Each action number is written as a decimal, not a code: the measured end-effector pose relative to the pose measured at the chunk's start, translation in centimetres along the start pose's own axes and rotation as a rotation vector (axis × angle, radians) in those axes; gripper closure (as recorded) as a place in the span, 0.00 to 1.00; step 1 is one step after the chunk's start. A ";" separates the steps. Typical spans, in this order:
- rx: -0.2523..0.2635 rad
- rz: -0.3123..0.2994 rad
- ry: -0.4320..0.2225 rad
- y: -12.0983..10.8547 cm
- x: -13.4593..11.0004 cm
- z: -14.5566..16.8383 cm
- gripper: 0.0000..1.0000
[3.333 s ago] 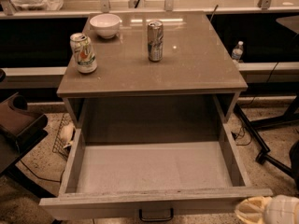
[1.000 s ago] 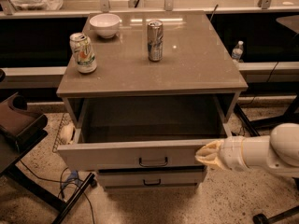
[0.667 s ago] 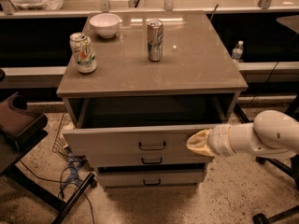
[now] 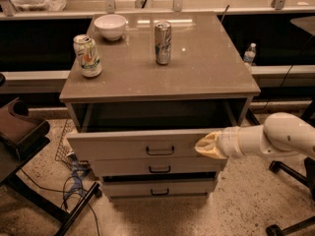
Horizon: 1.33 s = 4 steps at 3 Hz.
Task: Close top drawer
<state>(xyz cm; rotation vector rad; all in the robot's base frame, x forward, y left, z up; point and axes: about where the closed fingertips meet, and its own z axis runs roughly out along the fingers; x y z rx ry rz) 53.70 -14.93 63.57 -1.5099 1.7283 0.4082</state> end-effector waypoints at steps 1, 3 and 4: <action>0.008 -0.022 -0.008 -2.4 -0.2 0.6 1.00; 0.029 -0.043 -0.020 -6.8 0.0 1.0 1.00; 0.029 -0.043 -0.020 -6.6 0.0 0.9 1.00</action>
Offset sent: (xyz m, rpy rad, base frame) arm 0.0996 -0.0206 0.0207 0.0034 -0.0874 0.0028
